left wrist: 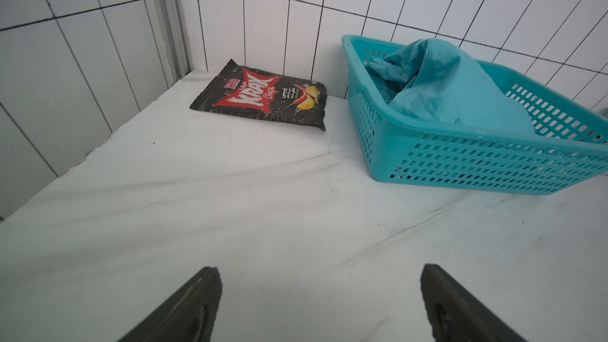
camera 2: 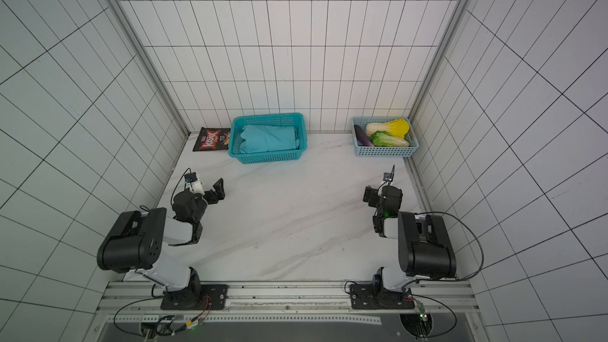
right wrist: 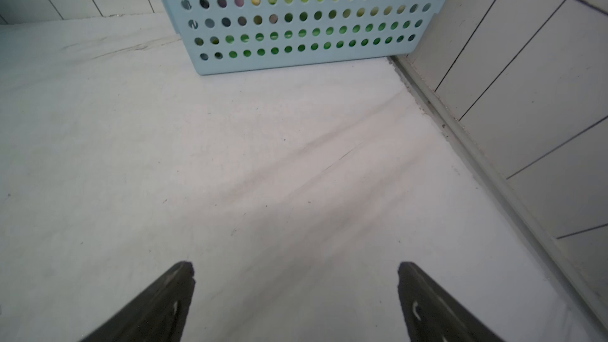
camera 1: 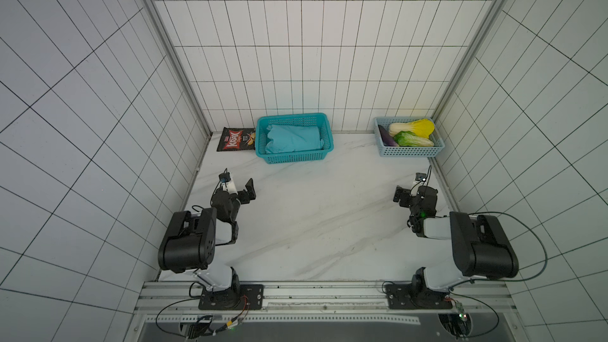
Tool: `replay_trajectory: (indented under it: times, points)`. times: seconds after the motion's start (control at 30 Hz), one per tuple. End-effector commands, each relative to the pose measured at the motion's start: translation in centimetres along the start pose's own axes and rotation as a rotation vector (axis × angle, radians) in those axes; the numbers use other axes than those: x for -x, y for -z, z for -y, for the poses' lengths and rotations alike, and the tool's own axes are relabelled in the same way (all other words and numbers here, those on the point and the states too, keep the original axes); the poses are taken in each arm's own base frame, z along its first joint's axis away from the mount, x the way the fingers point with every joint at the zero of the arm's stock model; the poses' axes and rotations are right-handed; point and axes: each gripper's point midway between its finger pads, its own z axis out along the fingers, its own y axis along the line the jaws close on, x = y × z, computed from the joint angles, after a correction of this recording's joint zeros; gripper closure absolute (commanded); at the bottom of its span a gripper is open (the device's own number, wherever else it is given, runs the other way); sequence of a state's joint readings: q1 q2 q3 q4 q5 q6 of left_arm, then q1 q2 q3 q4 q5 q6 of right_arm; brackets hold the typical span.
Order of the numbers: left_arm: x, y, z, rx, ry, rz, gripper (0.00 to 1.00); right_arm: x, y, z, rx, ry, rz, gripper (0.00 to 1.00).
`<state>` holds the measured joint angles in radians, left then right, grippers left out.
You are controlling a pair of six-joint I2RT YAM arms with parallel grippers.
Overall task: Roll up the long pants
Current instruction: Reset both arms
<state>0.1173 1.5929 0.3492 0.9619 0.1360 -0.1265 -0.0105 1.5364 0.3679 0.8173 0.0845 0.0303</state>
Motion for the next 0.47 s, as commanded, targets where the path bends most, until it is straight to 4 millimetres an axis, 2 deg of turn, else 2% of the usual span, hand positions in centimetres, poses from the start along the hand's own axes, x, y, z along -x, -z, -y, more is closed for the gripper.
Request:
replay_trajectory:
  times: [0.0, 0.43]
  points:
    - [0.68, -1.23, 0.59, 0.085, -0.067, -0.053, 0.02, 2.73, -0.22, 0.32, -0.037, -0.023, 0.076, 0.01]
    - [0.84, -1.30, 0.24, 0.108, -0.057, -0.049, 0.02, 2.64, -0.66, -0.20, 0.000, -0.013, 0.052, 0.01]
